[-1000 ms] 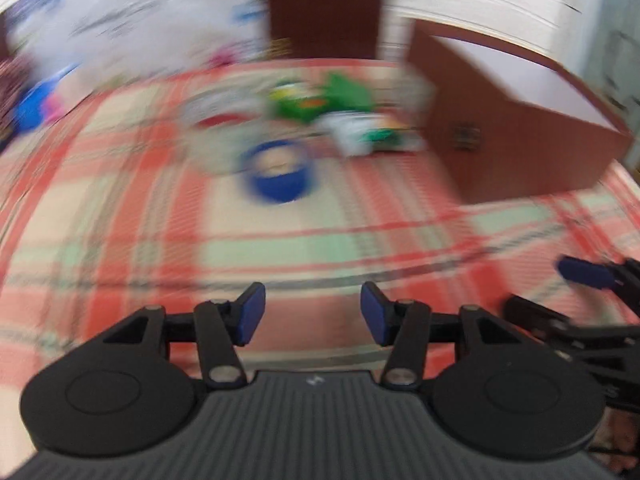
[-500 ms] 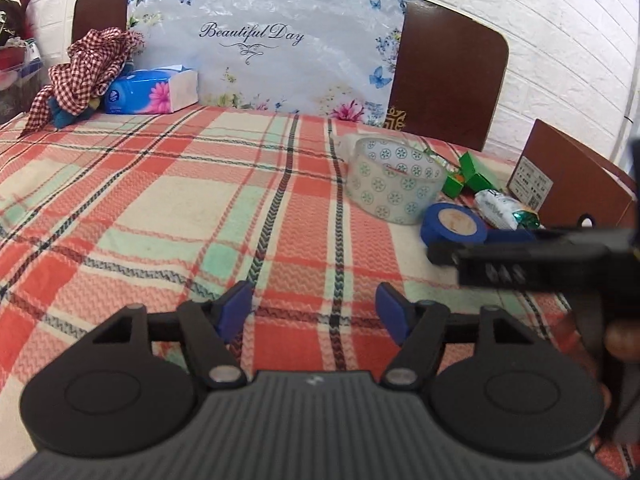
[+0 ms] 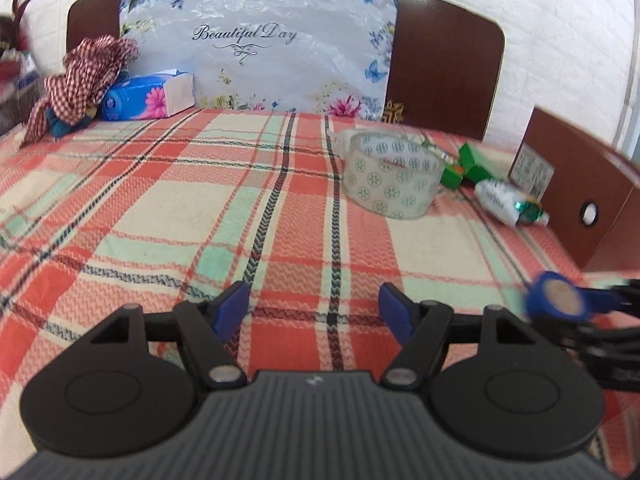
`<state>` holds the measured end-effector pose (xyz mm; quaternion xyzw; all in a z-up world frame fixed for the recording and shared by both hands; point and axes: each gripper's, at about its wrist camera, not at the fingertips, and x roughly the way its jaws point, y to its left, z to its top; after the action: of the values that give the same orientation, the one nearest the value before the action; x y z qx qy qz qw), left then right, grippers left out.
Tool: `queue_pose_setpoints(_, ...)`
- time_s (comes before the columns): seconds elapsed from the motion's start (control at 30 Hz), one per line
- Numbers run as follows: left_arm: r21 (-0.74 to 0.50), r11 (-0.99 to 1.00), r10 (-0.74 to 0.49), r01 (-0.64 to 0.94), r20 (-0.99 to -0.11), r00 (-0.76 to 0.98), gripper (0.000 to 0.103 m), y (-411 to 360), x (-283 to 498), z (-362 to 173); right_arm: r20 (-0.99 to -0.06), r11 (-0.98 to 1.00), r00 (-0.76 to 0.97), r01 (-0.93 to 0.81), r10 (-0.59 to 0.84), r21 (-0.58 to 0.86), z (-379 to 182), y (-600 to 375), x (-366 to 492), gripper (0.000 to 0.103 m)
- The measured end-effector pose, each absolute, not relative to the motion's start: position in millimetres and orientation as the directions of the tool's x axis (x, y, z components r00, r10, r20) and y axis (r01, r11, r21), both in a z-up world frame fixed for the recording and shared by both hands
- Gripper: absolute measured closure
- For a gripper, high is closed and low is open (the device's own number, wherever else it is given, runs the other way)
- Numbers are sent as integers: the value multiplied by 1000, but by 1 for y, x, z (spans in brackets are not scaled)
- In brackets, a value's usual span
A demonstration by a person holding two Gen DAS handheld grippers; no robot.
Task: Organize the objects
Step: 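Carry the blue tape roll into the box and open the right gripper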
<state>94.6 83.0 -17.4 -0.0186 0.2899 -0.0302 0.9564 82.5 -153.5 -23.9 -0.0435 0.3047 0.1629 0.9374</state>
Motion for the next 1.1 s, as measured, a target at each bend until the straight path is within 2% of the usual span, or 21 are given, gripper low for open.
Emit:
queue_pose_setpoints(0.07, 9, 998, -45, 62, -573, 818, 30, 65, 95, -15, -587, 957, 772, -289, 244, 17, -23, -173, 58, 47)
queue_pose_setpoints(0.17, -120, 974, -223, 190, -596, 771, 34, 34, 89, -5, -572, 981, 804, -193, 160, 4, -24, -201, 24, 47)
queue_pose_setpoints(0.23, -193, 938, -343, 287, -615, 710, 42, 4, 86, 2, -550, 989, 826, -149, 125, 1, -26, -217, 3, 47)
queue_pose_setpoints(0.27, -216, 920, -388, 328, -624, 678, 44, -11, 83, 5, -542, 990, 831, -139, 122, 10, -26, -224, -4, 42)
queue_pose_setpoints(0.33, -253, 882, -461, 397, -636, 619, 50, -37, 79, 12, -532, 991, 838, -130, 119, 16, -28, -232, -15, 37)
queue_pose_setpoints(0.43, -319, 831, -542, 456, -647, 536, 54, -62, 75, 20, -531, 991, 840, -132, 115, 6, -27, -236, -20, 37)
queue_pose_setpoints(0.6, -337, 821, -542, 462, -715, 442, 65, -86, 74, 14, -548, 990, 827, -140, 127, 19, -24, -233, -10, 37)
queue_pose_setpoints(0.73, -362, 814, -548, 453, -736, 397, 66, -94, 72, -1, -546, 987, 827, -164, 136, -3, -27, -227, -9, 32)
queue_pose_setpoints(0.8, -347, 813, -545, 468, -737, 400, 69, -100, 70, -2, -546, 984, 827, -177, 137, -22, -28, -222, -6, 35)
queue_pose_setpoints(0.83, -342, 810, -545, 476, -739, 397, 73, -103, 70, -2, -546, 981, 824, -193, 150, -23, -28, -221, -4, 44)
queue_pose_setpoints(0.87, -333, 813, -538, 478, -743, 398, 74, -105, 73, -2, -542, 979, 825, -204, 158, -25, -27, -219, -4, 47)
queue_pose_setpoints(1.0, -349, 821, -533, 453, -752, 388, 78, -104, 80, 5, -523, 979, 835, -205, 170, -8, -25, -223, -5, 48)
queue_pose_setpoints(1.1, -315, 809, -549, 495, -706, 448, 78, -109, 81, 36, -434, 982, 887, -187, 156, -28, -6, -226, -7, 47)
